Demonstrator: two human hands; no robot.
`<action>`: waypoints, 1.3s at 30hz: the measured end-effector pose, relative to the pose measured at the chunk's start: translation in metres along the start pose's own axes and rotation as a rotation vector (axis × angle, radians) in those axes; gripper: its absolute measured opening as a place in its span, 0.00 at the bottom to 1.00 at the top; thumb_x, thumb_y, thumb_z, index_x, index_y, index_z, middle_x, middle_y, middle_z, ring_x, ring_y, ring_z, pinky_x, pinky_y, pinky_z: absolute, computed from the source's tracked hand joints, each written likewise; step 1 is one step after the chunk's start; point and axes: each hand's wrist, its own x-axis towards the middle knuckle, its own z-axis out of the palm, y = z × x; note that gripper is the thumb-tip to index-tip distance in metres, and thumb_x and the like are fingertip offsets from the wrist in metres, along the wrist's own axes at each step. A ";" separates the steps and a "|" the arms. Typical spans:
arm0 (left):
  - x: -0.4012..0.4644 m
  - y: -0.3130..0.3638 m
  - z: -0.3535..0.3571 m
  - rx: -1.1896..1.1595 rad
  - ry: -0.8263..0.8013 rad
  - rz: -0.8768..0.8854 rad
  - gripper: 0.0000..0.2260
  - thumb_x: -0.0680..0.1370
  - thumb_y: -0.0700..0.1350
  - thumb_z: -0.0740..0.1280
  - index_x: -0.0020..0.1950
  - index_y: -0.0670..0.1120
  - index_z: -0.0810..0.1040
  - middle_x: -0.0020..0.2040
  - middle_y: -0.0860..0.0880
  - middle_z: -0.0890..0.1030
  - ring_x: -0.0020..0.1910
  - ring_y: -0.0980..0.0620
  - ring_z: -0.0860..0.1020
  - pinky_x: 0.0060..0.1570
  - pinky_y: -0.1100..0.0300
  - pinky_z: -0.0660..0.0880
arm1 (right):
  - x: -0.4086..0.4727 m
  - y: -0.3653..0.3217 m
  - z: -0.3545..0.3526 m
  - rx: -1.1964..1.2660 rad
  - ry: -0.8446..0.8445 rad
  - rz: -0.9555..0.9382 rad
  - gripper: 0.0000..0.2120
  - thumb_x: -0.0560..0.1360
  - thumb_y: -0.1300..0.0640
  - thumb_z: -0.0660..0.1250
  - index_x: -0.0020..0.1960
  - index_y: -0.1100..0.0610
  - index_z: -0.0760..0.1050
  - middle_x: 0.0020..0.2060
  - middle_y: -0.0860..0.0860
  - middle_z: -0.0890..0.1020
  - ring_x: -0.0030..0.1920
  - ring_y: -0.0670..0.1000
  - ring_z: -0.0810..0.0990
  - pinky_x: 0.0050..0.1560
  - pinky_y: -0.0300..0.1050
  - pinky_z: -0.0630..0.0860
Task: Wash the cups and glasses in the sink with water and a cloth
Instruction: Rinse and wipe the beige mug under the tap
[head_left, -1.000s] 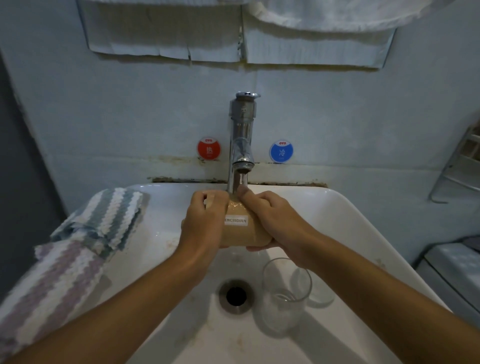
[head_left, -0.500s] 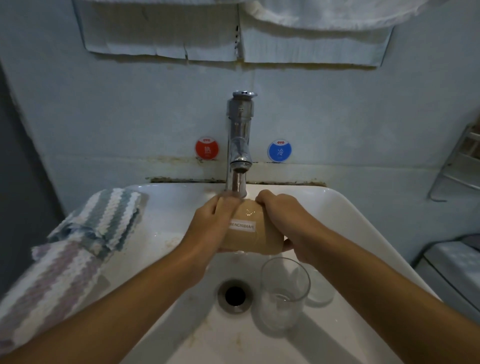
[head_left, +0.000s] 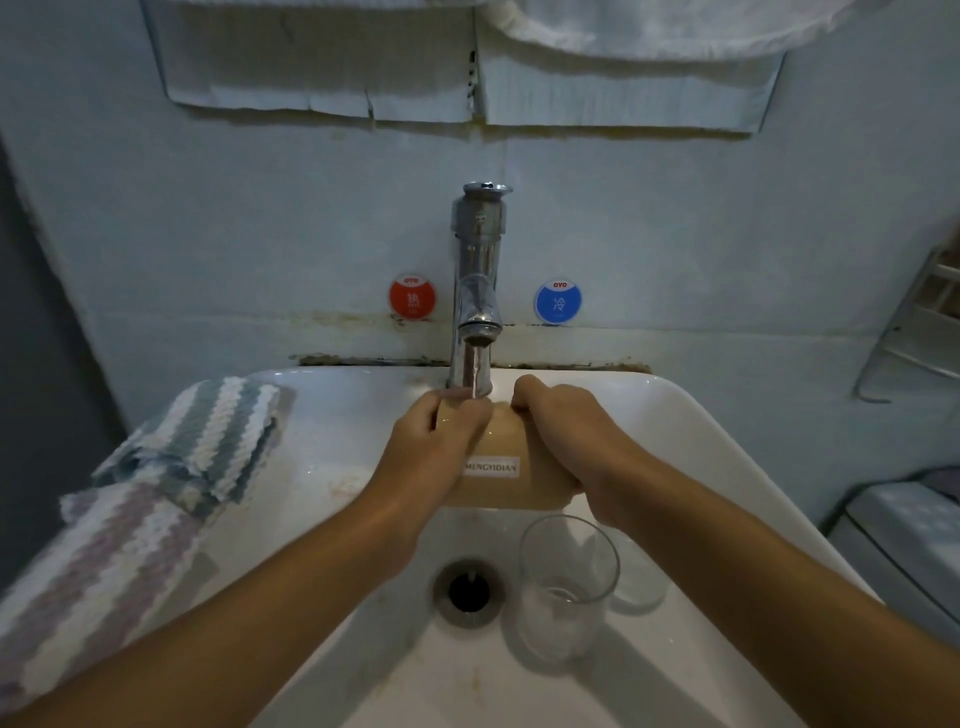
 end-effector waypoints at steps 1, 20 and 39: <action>-0.001 0.001 0.000 0.006 0.003 0.012 0.12 0.81 0.54 0.61 0.63 0.56 0.73 0.55 0.49 0.77 0.50 0.50 0.78 0.45 0.57 0.77 | 0.001 0.001 0.001 -0.003 0.009 -0.019 0.13 0.83 0.45 0.55 0.56 0.53 0.71 0.45 0.50 0.77 0.42 0.47 0.75 0.35 0.38 0.67; -0.003 0.009 -0.005 -0.069 0.178 0.014 0.09 0.81 0.51 0.60 0.58 0.55 0.77 0.54 0.49 0.78 0.50 0.48 0.78 0.42 0.54 0.78 | -0.001 0.005 0.017 0.037 0.043 -0.129 0.17 0.84 0.46 0.53 0.58 0.55 0.74 0.50 0.52 0.78 0.45 0.47 0.76 0.42 0.40 0.71; 0.000 0.002 -0.004 -0.052 -0.173 0.058 0.14 0.83 0.52 0.58 0.68 0.60 0.70 0.62 0.52 0.72 0.56 0.50 0.76 0.53 0.52 0.80 | 0.008 0.009 0.009 0.140 0.388 -0.162 0.14 0.83 0.51 0.57 0.56 0.56 0.78 0.48 0.51 0.80 0.47 0.50 0.78 0.55 0.52 0.79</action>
